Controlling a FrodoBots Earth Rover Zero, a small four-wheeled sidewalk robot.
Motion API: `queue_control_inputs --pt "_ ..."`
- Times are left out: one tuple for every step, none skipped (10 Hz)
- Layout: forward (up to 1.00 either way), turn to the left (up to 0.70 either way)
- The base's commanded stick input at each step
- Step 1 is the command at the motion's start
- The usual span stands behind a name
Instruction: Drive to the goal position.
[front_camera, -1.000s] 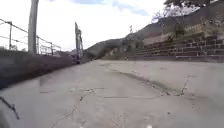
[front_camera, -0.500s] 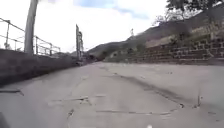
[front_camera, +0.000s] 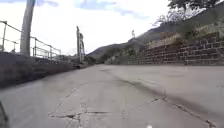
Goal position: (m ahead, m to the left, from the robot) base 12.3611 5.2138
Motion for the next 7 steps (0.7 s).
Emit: queue_control_inputs --pt "0.85 0.0" --pt "0.85 0.0" --pt "0.85 0.0" --pt "0.85 0.0" --pt "0.85 0.0" --pt "0.81 0.0" --pt "0.75 0.0"
